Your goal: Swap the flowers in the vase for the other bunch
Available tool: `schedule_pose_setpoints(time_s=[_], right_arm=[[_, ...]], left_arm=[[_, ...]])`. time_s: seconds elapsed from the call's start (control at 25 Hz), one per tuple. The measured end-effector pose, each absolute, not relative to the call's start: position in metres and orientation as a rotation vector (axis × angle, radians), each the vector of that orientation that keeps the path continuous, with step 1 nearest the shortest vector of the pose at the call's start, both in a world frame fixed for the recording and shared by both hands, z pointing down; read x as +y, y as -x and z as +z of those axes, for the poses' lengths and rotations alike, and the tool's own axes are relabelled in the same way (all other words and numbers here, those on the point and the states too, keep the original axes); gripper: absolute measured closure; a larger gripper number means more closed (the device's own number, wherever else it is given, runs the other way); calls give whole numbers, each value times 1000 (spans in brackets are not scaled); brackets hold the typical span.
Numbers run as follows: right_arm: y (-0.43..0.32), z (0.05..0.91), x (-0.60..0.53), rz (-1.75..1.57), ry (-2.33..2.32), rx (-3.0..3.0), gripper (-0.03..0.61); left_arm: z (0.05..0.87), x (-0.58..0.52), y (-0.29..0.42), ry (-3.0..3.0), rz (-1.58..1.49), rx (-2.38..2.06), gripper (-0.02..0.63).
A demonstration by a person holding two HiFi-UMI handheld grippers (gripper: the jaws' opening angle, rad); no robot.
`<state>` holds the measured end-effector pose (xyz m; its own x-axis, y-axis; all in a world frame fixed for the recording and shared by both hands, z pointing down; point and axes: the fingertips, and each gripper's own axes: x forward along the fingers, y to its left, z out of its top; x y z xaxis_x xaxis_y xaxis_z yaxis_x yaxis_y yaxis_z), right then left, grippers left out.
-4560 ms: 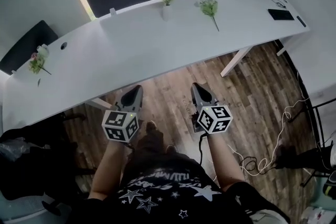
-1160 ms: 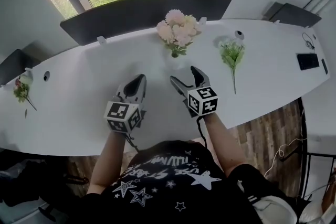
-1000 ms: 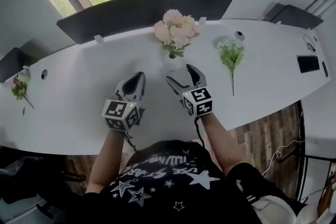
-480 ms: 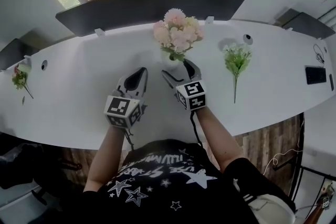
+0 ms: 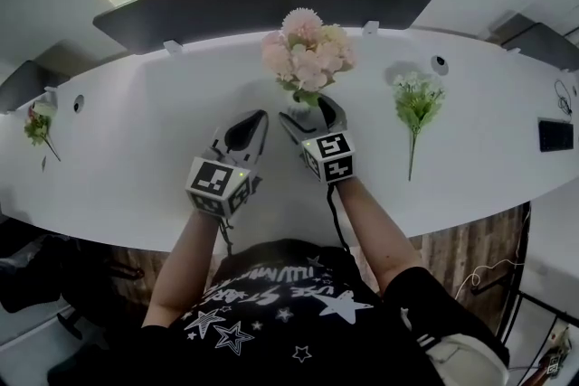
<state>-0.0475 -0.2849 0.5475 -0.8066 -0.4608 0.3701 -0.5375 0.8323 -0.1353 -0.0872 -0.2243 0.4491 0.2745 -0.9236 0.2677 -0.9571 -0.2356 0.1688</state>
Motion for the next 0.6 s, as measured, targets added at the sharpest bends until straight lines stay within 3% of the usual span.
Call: schedule_pose_setpoints(time_s=[0.32,0.48,0.6], right_arm=[[52,550,-287,329,-704,-2715,206],[51,555,-286,323,-689,-2707,287],[52,552,-285,319,-683,-2711,290]], left_arm=[[449,-235,80,-2292,167,-1649,605],[449,-243,85,-2308,161,-1660,604],[448,-246,85,-2321,140,-1642,604]])
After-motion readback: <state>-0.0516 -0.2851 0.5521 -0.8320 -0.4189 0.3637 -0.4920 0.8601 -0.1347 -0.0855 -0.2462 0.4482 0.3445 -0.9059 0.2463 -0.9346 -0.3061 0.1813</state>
